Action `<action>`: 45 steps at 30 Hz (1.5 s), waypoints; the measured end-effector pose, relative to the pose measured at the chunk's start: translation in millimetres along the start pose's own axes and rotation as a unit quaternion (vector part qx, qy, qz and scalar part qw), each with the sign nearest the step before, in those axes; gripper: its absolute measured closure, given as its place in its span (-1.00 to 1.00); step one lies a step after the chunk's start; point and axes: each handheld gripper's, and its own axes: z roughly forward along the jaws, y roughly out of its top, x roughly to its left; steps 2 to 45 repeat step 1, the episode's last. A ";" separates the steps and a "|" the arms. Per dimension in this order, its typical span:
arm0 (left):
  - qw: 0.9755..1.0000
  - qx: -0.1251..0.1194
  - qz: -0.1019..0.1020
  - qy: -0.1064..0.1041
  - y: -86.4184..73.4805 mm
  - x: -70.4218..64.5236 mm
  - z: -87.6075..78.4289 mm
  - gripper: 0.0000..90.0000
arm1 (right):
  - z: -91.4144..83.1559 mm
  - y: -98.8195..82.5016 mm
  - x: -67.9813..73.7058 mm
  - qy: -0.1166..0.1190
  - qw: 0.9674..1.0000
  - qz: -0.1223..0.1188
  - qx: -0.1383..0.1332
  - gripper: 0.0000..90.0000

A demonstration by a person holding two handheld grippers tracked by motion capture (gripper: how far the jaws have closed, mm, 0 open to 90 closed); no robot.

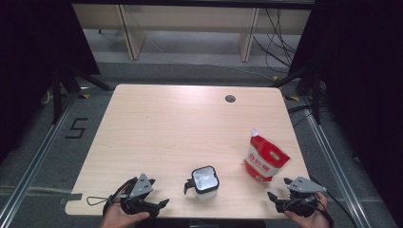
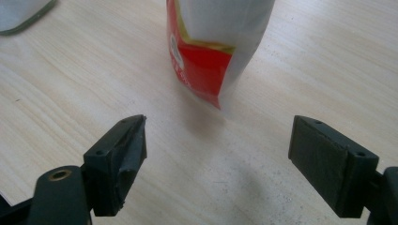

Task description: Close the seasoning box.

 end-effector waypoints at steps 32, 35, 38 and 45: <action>1.000 0.002 0.004 0.004 -0.1 1.3 0.5 -0.64 | 1.1 0.0 -2.6 -0.004 1.000 -0.016 -0.007 -0.54; 1.000 0.002 0.004 0.004 -0.1 1.3 0.5 -0.64 | 1.1 0.0 -2.6 -0.004 1.000 -0.016 -0.007 -0.54; 1.000 0.002 0.004 0.004 -0.1 1.3 0.5 -0.64 | 1.1 0.0 -2.6 -0.004 1.000 -0.016 -0.007 -0.54; 1.000 0.002 0.004 0.004 -0.1 1.3 0.5 -0.64 | 1.1 0.0 -2.6 -0.004 1.000 -0.016 -0.007 -0.54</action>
